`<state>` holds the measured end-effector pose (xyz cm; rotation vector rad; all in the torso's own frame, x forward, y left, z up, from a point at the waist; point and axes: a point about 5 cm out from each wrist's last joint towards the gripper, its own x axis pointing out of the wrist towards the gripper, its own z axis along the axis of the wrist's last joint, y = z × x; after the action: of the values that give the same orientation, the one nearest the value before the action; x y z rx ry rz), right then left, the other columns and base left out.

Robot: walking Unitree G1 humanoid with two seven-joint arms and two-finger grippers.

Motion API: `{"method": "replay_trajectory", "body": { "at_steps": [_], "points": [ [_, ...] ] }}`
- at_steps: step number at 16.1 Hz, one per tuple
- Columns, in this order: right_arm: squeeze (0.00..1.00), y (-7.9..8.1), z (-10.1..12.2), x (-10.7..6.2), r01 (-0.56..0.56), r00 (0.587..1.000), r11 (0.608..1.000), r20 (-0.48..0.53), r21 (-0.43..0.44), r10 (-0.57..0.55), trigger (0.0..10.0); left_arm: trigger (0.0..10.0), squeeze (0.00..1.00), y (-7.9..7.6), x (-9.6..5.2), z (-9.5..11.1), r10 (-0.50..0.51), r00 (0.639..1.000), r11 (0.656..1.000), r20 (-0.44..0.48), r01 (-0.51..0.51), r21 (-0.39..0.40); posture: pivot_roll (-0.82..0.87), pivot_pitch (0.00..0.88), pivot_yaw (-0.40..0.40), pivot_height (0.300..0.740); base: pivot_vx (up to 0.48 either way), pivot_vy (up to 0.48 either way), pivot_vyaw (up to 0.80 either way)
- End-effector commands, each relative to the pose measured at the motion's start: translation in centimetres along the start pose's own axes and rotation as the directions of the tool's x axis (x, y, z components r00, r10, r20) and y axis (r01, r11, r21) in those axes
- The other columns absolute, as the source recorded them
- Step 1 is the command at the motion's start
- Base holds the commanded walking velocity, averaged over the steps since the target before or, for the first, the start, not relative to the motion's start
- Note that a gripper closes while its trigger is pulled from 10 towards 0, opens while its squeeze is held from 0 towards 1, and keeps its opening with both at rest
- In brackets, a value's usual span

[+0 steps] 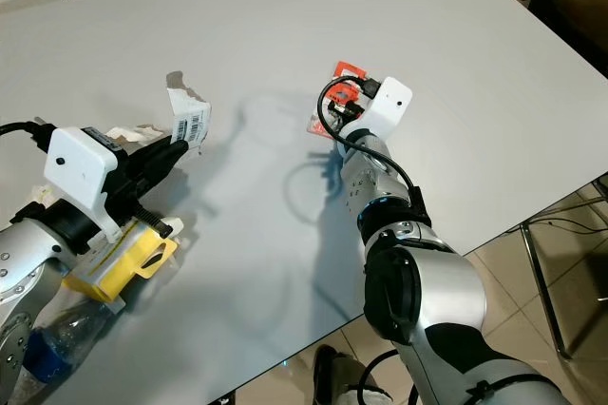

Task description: Picking trash to rubbish bin

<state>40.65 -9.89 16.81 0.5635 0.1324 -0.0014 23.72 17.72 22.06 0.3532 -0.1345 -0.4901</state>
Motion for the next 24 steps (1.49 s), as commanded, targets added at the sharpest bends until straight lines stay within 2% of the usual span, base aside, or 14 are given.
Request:
{"method": "replay_trajectory", "body": {
  "at_steps": [1,4,6,7,9,10,11,12,14,17,19,22,23,24],
  "points": [
    [0.00,-1.2,-2.5,-0.5,0.055,0.994,0.997,-0.098,0.056,-0.049,0.0,10.0,0.00,0.0,-0.3,0.3,0.007,1.000,1.000,0.004,-0.007,0.005,0.34,0.293,-0.077,0.740,0.000,0.000,0.00],
    [0.00,-0.6,-1.7,-0.4,0.028,0.999,0.998,-0.047,0.051,-0.026,0.0,10.0,0.00,0.3,-0.1,0.4,0.066,0.998,0.998,0.023,-0.066,-0.002,0.34,0.268,-0.080,0.740,0.000,0.000,0.00],
    [0.00,-0.2,-1.1,-0.3,0.008,1.000,1.000,0.014,-0.021,-0.008,0.0,10.0,0.00,0.4,-0.1,0.3,0.096,0.995,0.995,0.031,-0.096,-0.016,0.33,0.242,-0.082,0.740,0.000,0.000,0.00],
    [0.00,0.1,-0.8,-0.5,-0.004,0.996,0.992,0.084,-0.124,0.014,0.0,10.0,0.00,0.3,0.1,0.3,0.114,0.993,0.993,0.042,-0.113,-0.025,0.32,0.222,-0.084,0.740,0.000,0.000,0.00],
    [0.00,0.1,-0.9,-0.7,-0.001,0.991,0.980,0.128,-0.200,0.027,0.0,10.0,0.00,0.0,0.3,0.2,0.121,0.991,0.992,0.048,-0.120,-0.034,0.30,0.208,-0.085,0.740,0.000,0.000,0.00],
    [0.00,-0.2,-1.0,-1.1,0.014,0.982,0.971,0.184,-0.240,0.032,0.0,10.0,0.00,-0.3,0.3,-0.2,0.133,0.990,0.990,0.047,-0.130,-0.061,0.26,0.159,-0.066,0.740,0.000,0.000,0.00],
    [0.00,-0.3,-1.0,-1.3,0.018,0.976,0.965,0.213,-0.262,0.040,0.0,10.0,0.00,-0.4,0.3,-0.4,0.142,0.989,0.987,0.041,-0.138,-0.084,0.26,0.159,-0.066,0.740,0.000,0.000,0.00],
    [0.00,-0.8,-0.9,-1.8,0.025,0.962,0.955,0.268,-0.297,0.058,0.0,10.0,0.00,-0.8,0.3,-1.2,0.167,0.986,0.979,0.019,-0.163,-0.123,0.21,0.118,-0.054,0.740,0.000,0.000,0.00],
    [0.00,-2.1,0.2,-2.7,0.034,0.926,0.935,0.362,-0.353,0.103,0.0,10.0,0.00,-1.9,1.1,-2.5,0.155,0.988,0.975,0.004,-0.152,-0.161,0.13,0.068,-0.051,0.740,0.000,0.000,0.00],
    [0.00,-3.3,1.4,-4.8,0.029,0.877,0.897,0.441,-0.441,0.189,0.0,10.0,0.00,-2.3,2.2,-3.5,0.159,0.987,0.969,0.004,-0.155,-0.193,0.07,0.043,-0.048,0.740,0.000,0.000,0.00],
    [0.00,-3.5,1.5,-7.1,0.028,0.840,0.832,0.464,-0.554,0.281,0.0,10.0,0.00,-2.5,2.8,-3.8,0.171,0.985,0.966,0.005,-0.167,-0.200,0.05,0.036,-0.040,0.740,0.000,0.000,0.00],
    [0.00,-3.7,1.1,-10.2,0.016,0.823,0.820,0.474,-0.572,0.314,0.0,10.0,0.00,-3.1,2.8,-4.9,0.199,0.979,0.933,-0.044,-0.203,-0.297,0.02,0.034,-0.021,0.740,0.000,0.000,0.00],
    [0.00,-3.7,0.8,-11.0,0.001,0.836,0.811,0.446,-0.585,0.321,1.8,10.0,0.00,-3.3,2.7,-5.2,0.206,0.977,0.928,-0.061,-0.215,-0.304,0.00,0.039,-0.022,0.740,0.000,0.000,0.00],
    [0.00,-3.8,0.4,-11.8,-0.007,0.853,0.799,0.414,-0.602,0.319,10.0,10.0,0.00,-3.6,2.4,-5.5,0.206,0.975,0.926,-0.082,-0.221,-0.305,-0.01,0.046,-0.030,0.740,0.000,0.000,0.00]
  ]
}}
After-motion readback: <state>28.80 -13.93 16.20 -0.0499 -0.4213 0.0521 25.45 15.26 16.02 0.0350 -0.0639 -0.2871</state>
